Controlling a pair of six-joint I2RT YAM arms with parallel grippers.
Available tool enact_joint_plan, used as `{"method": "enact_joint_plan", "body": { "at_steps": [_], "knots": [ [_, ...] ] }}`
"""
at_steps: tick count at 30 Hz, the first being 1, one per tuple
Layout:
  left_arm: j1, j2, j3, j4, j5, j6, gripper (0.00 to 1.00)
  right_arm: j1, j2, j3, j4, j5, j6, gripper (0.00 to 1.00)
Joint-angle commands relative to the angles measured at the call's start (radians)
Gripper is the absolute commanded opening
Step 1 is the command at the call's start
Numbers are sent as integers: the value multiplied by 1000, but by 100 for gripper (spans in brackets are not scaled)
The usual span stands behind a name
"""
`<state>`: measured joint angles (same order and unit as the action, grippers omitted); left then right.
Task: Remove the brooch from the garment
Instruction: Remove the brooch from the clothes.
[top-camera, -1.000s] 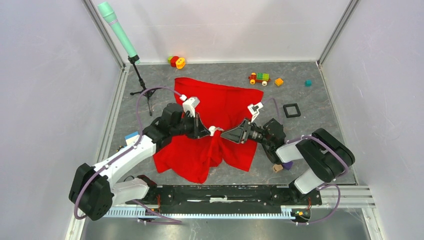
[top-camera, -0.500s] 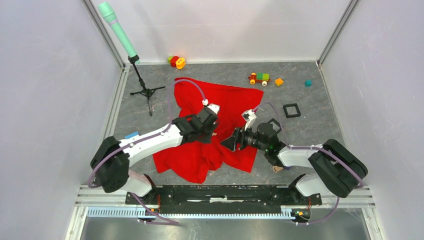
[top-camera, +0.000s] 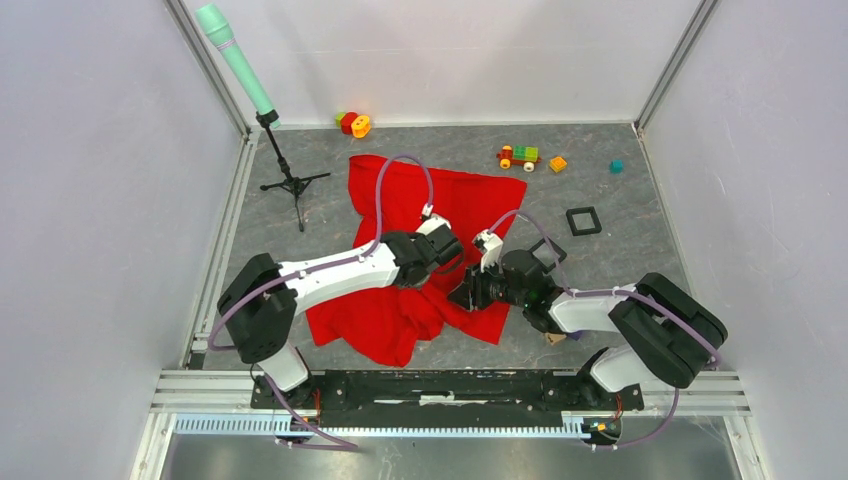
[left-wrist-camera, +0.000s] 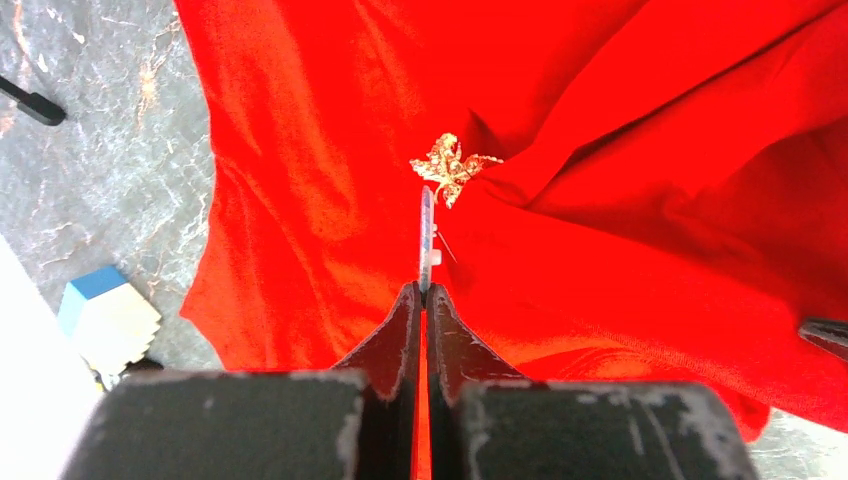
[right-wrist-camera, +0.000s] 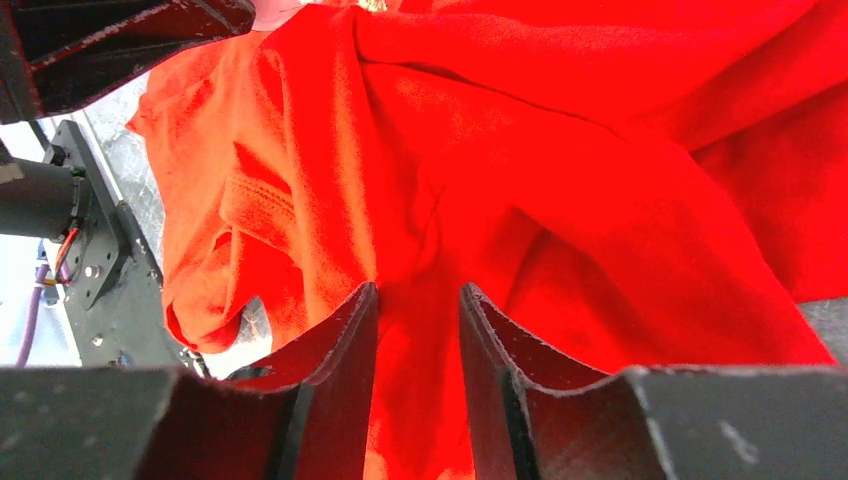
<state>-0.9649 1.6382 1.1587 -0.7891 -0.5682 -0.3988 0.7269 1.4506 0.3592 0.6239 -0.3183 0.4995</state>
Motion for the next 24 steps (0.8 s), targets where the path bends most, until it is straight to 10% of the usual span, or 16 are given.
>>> {"method": "enact_joint_plan", "body": {
  "at_steps": [1,10,15,19,24],
  "knots": [
    [-11,24,41,-65,-90,23,2,6,-21,14,29,-39,-14,43],
    [-44,103,63,-68,-71,50,2,34,-62,-51,13,-80,-17,57],
    [-69,164,87,-79,-73,54,2,35,-63,-51,12,-82,-12,37],
    [-70,178,91,-149,-159,-1,2,29,-96,-18,-97,-5,-40,0],
    [-70,164,79,-189,-204,-26,2,-15,-197,-27,-194,114,-54,0]
  ]
}}
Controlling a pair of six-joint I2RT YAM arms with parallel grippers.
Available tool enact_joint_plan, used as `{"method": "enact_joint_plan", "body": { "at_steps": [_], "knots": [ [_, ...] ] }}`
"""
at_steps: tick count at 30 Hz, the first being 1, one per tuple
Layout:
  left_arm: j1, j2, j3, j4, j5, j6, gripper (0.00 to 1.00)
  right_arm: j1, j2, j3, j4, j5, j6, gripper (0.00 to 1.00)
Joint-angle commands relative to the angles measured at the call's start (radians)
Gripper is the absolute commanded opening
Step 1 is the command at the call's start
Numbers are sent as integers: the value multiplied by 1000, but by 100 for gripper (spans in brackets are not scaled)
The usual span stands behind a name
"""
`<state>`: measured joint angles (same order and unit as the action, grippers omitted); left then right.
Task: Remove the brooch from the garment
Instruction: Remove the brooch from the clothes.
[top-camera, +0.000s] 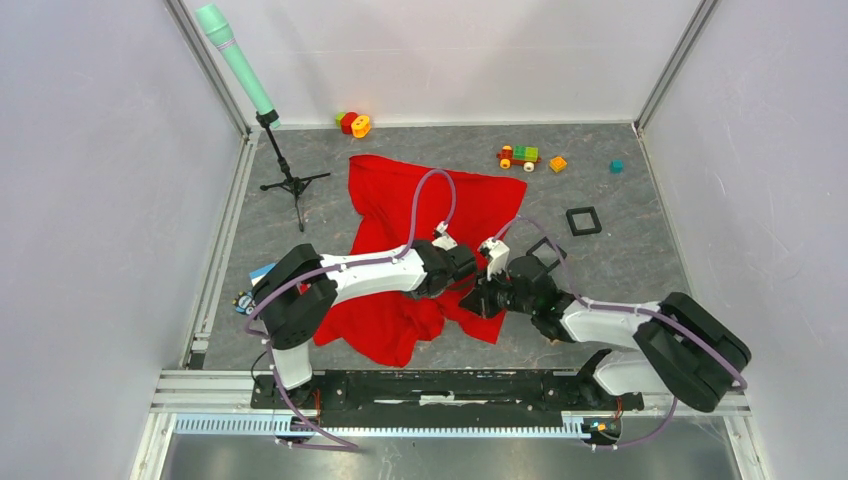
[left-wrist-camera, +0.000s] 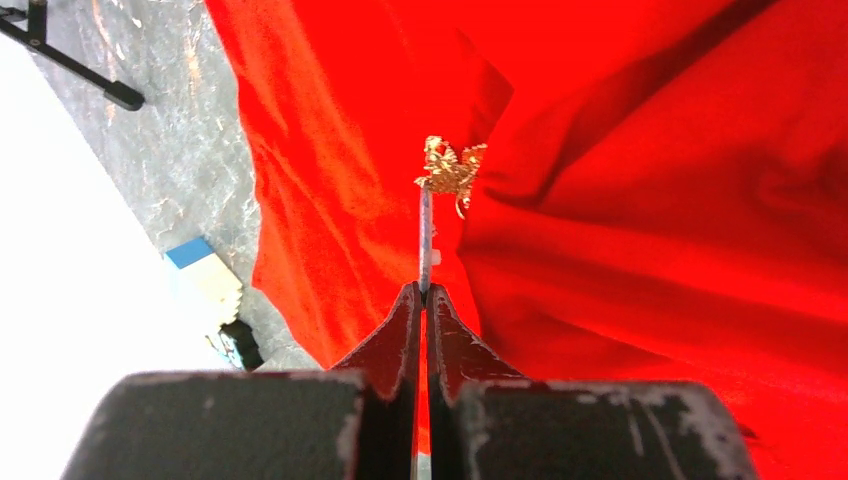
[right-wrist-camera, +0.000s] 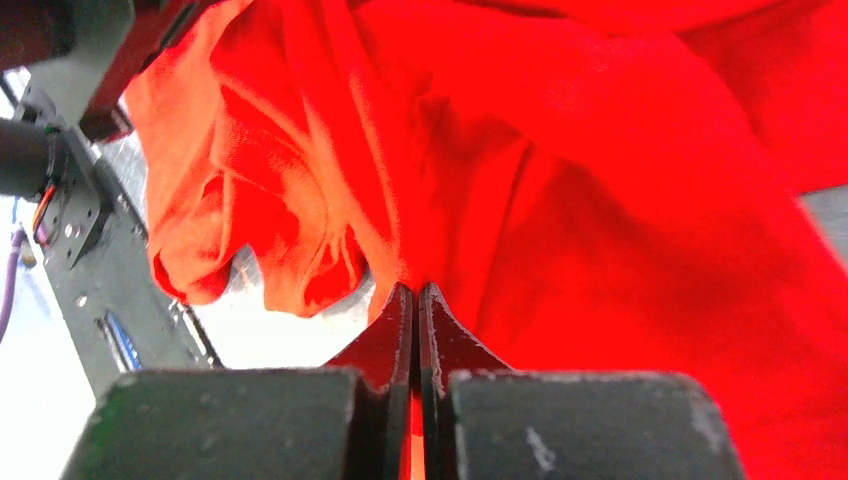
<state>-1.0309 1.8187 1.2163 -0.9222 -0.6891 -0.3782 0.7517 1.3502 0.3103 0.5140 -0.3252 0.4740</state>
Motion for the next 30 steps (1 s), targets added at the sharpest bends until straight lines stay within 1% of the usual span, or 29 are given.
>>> {"method": "enact_joint_plan", "body": {
  "at_steps": [1,4,6,8,9,11,12,14,15,18,20,22,24,27,30],
  "knots": [
    [-4,-16,20,-55,-81,-50,2,-52,-120,14,-100,145,-28,0],
    [-4,-18,12,-55,-79,-75,2,-96,-180,-13,-132,188,-27,0],
    [-2,-45,2,-56,-93,-99,2,-101,-205,-17,-141,174,-55,0],
    [8,-91,-4,-56,-98,-114,2,-101,-199,-9,-149,122,-71,1],
    [17,-118,-6,-45,-84,-110,2,-102,-191,-4,-150,90,-75,6],
    [42,-200,-32,14,-11,-72,2,-101,-175,8,-147,38,-89,25],
    [63,-245,-49,45,52,-50,2,-101,-177,10,-146,23,-94,32],
    [114,-333,-94,118,188,-18,2,-102,-194,17,-146,9,-110,42],
    [147,-376,-123,158,268,-7,2,-101,-210,22,-151,3,-118,47],
    [238,-522,-223,299,512,2,2,-101,-253,51,-178,11,-131,66],
    [290,-609,-278,384,668,-8,2,-105,-273,74,-198,11,-127,73],
    [335,-674,-325,471,859,-19,2,-108,-296,94,-203,-5,-113,76],
    [352,-716,-359,557,1005,-27,2,-107,-323,107,-188,-31,-85,77],
    [354,-741,-394,671,1179,-52,2,-109,-363,124,-151,-74,-52,77],
    [354,-746,-409,746,1277,-75,2,-109,-385,142,-120,-137,-37,73]
  ]
}}
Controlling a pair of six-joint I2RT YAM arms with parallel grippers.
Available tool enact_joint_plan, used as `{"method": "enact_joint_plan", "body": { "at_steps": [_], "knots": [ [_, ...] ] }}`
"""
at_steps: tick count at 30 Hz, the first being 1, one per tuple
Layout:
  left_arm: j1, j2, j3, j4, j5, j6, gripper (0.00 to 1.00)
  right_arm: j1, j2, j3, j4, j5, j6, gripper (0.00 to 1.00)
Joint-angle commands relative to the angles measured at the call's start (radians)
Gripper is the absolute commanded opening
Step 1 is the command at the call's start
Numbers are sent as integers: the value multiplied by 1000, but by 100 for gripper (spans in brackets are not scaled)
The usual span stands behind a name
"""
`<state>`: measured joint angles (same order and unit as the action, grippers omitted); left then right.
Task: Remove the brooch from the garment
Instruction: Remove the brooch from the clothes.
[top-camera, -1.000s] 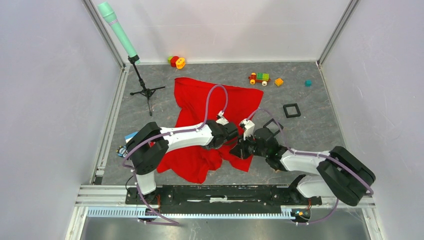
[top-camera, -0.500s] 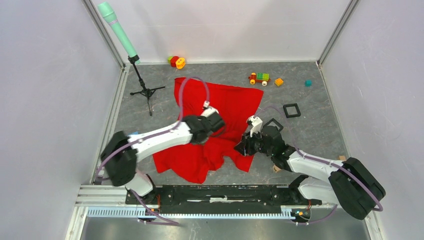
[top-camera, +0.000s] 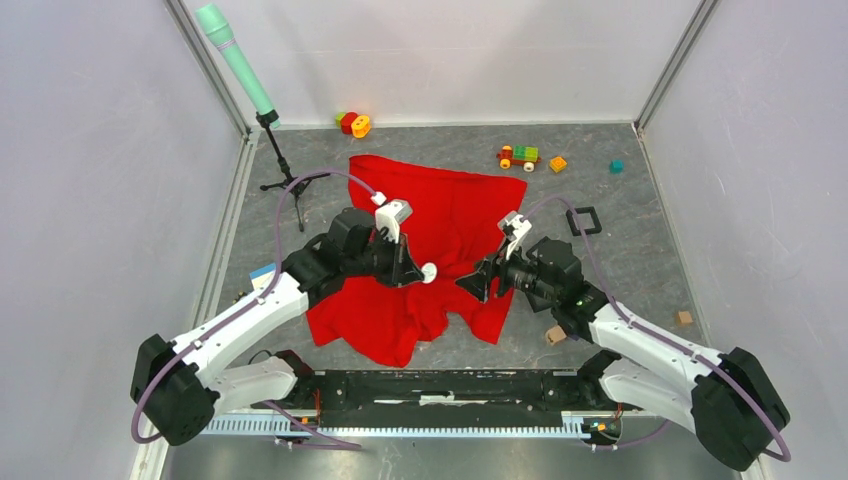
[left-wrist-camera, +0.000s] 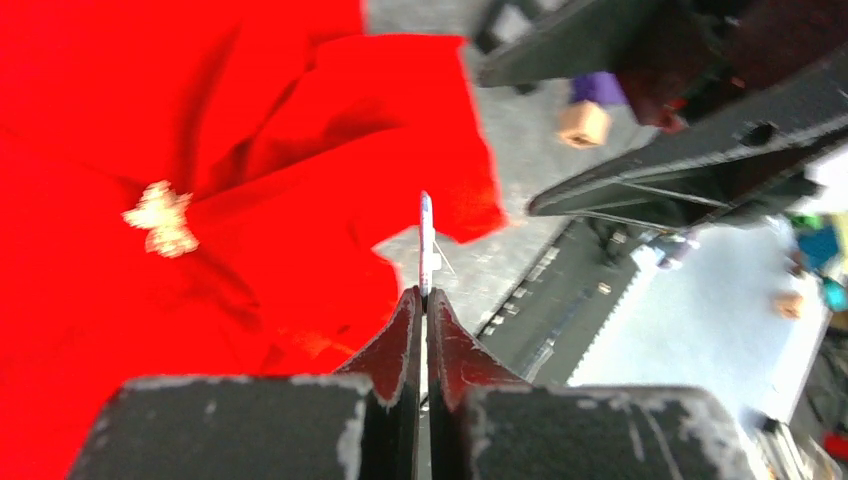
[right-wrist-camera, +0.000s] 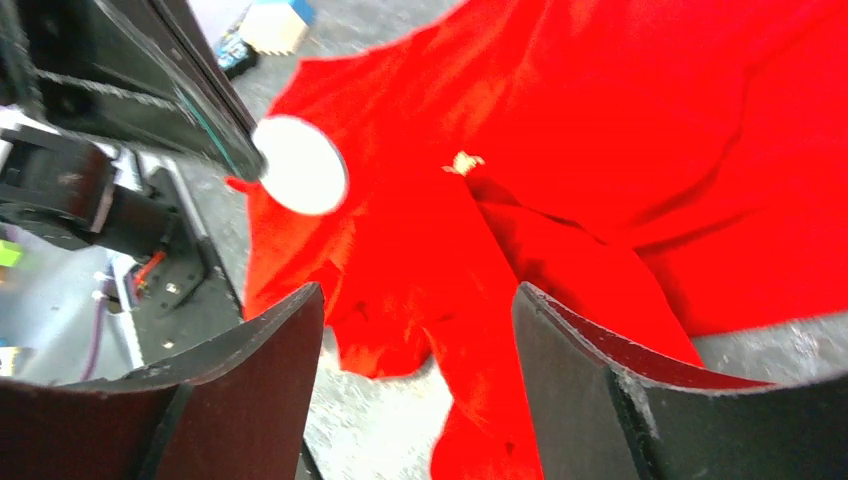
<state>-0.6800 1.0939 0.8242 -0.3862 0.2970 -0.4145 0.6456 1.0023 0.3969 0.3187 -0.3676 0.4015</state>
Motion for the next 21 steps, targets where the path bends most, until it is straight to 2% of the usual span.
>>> {"method": "enact_joint_plan", "body": {
  "at_steps": [1,5,8,11,15,17,21],
  "knots": [
    [3,-24,-22,232,312,-47,2,-3,-40,57,91,-118,45,72],
    [3,-36,-39,300,372,-76,2,-4,-52,34,179,-182,99,66],
    [3,-53,-58,367,440,-116,2,-10,-73,-15,301,-217,165,62],
    [3,-65,-62,367,442,-125,2,-17,-99,-67,431,-245,228,60],
    [3,-72,-65,383,473,-140,2,-17,-96,-63,443,-258,227,55],
    [3,-73,-65,383,472,-142,2,-17,-85,-60,464,-289,234,55],
    [3,-66,-62,383,475,-144,2,-17,-89,-64,480,-309,219,61]
  ]
}}
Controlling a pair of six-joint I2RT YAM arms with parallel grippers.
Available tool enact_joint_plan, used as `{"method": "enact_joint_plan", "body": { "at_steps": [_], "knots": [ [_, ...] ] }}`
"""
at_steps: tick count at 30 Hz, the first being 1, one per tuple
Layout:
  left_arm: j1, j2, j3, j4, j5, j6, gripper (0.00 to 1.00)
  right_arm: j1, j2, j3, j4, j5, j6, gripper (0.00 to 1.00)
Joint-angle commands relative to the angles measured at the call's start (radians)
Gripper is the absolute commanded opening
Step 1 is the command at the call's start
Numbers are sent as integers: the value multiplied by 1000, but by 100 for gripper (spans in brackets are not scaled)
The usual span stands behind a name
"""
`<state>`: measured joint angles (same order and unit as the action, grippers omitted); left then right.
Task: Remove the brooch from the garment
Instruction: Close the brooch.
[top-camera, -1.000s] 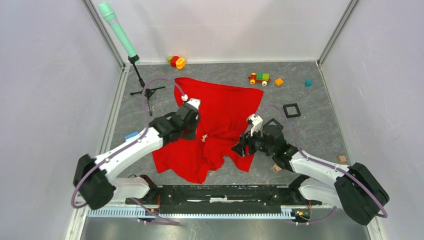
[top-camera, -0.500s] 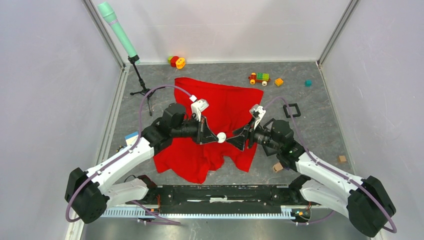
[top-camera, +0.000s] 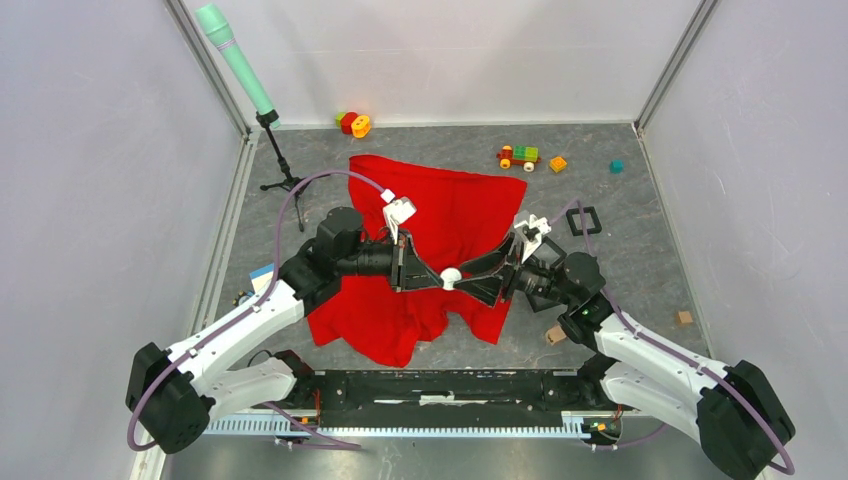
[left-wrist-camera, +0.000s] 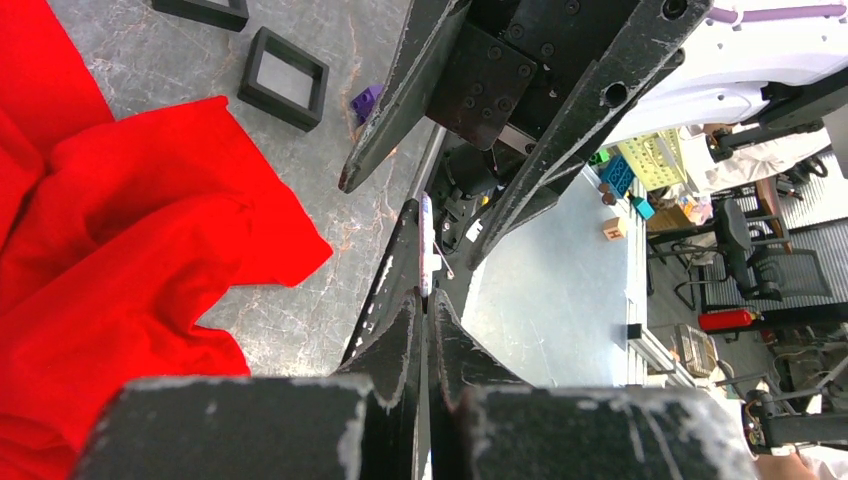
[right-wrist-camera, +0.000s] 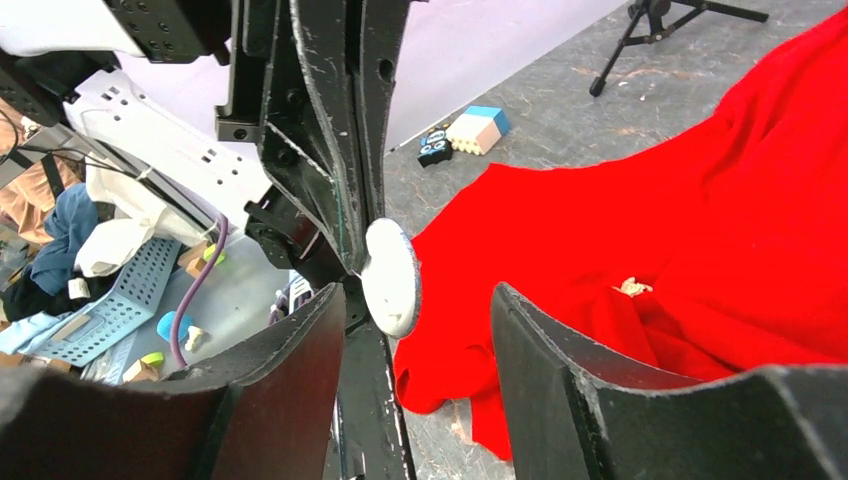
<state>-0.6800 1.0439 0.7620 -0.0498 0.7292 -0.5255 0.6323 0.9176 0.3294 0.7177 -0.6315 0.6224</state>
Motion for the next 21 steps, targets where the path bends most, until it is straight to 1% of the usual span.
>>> {"method": "enact_joint_plan", "body": {
  "at_steps": [1,6,9,16,21],
  "knots": [
    [3,-13,2,46,43,-34,2,-3,-8,4,78,-44,-10,61],
    [3,-4,4,46,48,-38,2,-3,3,7,71,-53,-18,57],
    [3,-3,-1,100,79,-59,2,-3,1,11,49,-45,-42,54],
    [3,1,0,108,99,-66,2,-3,6,12,43,-41,-45,53],
    [3,18,-1,108,104,-62,2,-4,7,12,81,-43,-12,53]
  ]
}}
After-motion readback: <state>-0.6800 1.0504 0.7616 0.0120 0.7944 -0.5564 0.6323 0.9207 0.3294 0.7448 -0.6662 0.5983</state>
